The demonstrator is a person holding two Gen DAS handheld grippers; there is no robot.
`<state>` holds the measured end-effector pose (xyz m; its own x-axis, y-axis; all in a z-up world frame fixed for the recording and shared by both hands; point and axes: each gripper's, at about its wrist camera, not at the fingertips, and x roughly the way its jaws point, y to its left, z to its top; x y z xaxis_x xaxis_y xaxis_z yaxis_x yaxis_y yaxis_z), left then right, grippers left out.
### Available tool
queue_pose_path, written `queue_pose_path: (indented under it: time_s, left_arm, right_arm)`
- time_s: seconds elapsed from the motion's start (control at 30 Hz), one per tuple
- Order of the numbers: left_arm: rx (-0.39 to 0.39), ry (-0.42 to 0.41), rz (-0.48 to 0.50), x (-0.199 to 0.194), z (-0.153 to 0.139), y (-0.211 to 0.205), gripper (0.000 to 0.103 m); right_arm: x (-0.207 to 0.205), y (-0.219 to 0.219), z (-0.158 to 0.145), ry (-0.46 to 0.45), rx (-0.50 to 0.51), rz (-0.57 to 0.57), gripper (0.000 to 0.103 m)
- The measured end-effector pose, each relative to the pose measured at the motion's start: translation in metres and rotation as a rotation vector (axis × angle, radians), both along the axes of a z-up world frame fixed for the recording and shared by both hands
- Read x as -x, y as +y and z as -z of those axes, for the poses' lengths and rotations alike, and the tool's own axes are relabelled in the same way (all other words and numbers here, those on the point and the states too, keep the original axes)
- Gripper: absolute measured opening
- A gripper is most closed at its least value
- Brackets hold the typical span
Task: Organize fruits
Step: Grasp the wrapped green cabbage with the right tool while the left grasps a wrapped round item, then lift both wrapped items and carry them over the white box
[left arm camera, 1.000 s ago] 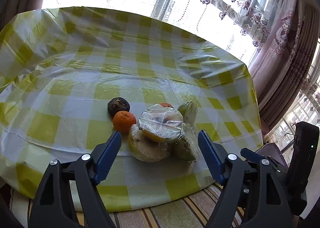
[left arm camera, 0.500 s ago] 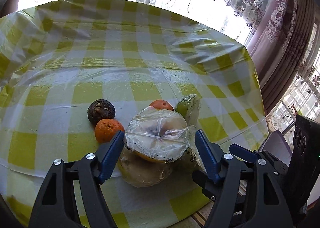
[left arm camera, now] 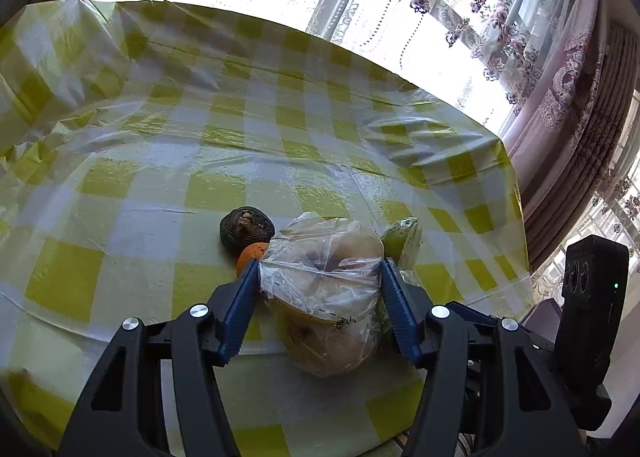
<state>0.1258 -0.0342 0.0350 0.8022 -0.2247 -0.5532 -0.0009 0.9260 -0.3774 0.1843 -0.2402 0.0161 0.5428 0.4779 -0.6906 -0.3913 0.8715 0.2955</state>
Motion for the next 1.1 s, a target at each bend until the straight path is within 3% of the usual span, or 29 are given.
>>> queue_pose_path:
  time_s: [0.37, 0.4, 0.47, 0.57, 0.73, 1.1]
  left_arm:
    - [-0.034, 0.016, -0.065, 0.001, 0.001, 0.004, 0.058]
    - [-0.042, 0.016, -0.07, 0.002, 0.001, 0.003, 0.058]
    - [-0.073, 0.015, -0.09, 0.004, -0.001, 0.0, 0.058]
    - [-0.119, 0.028, -0.136, 0.006, -0.002, -0.001, 0.058]
    - [-0.118, 0.056, -0.185, 0.009, 0.001, 0.005, 0.058]
    - [-0.178, 0.053, -0.223, 0.022, -0.006, -0.005, 0.058]
  right_arm:
    - [-0.012, 0.011, 0.006, 0.049, -0.039, -0.025, 0.081]
    - [-0.012, 0.011, 0.006, 0.049, -0.044, -0.03, 0.072]
    - [-0.011, 0.011, 0.006, 0.048, -0.053, -0.04, 0.063]
    - [-0.008, 0.011, 0.005, 0.037, -0.038, -0.036, 0.061]
    - [0.0, 0.012, 0.003, 0.007, -0.004, -0.025, 0.061]
    - [0.019, 0.005, -0.007, -0.048, 0.024, -0.009, 0.061]
